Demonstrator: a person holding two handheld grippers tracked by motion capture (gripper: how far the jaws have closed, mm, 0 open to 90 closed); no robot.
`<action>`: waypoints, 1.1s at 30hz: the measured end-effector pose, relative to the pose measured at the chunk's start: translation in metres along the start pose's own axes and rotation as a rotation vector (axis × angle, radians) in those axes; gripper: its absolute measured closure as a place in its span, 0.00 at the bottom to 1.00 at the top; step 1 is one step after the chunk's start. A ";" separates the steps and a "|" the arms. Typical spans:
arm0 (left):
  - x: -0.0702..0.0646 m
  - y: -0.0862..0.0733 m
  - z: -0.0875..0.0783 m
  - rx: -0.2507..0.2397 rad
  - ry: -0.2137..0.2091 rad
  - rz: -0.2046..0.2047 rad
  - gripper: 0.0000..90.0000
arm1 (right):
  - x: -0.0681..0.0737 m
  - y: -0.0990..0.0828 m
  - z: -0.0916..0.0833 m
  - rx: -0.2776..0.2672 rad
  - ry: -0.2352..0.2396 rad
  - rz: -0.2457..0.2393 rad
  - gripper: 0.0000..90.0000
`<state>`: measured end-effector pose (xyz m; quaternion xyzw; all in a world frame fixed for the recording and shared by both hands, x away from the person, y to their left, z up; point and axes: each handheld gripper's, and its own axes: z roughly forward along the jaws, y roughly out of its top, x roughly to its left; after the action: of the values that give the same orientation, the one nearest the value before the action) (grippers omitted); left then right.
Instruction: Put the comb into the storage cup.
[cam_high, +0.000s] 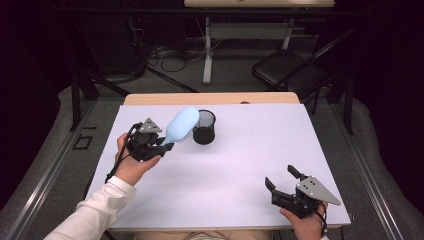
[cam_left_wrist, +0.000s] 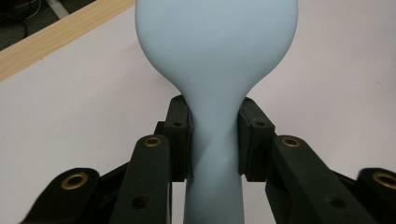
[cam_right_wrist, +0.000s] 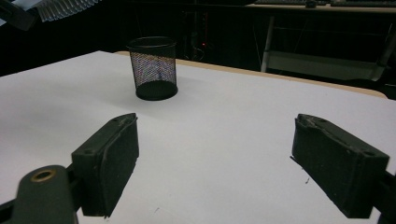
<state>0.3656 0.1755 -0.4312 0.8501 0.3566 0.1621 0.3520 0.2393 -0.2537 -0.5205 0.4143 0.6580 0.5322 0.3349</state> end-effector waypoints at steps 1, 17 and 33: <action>0.000 0.000 0.001 -0.004 0.002 -0.006 0.77 | 0.000 0.000 0.000 0.000 0.000 0.000 0.16; 0.013 0.005 0.006 -0.029 0.015 -0.028 0.77 | 0.000 0.000 0.000 0.001 0.003 0.005 0.16; 0.022 0.007 0.009 -0.062 0.034 -0.061 0.77 | 0.000 0.000 0.001 0.003 0.004 0.006 0.16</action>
<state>0.3886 0.1841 -0.4320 0.8246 0.3832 0.1769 0.3767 0.2398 -0.2532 -0.5209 0.4154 0.6583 0.5331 0.3314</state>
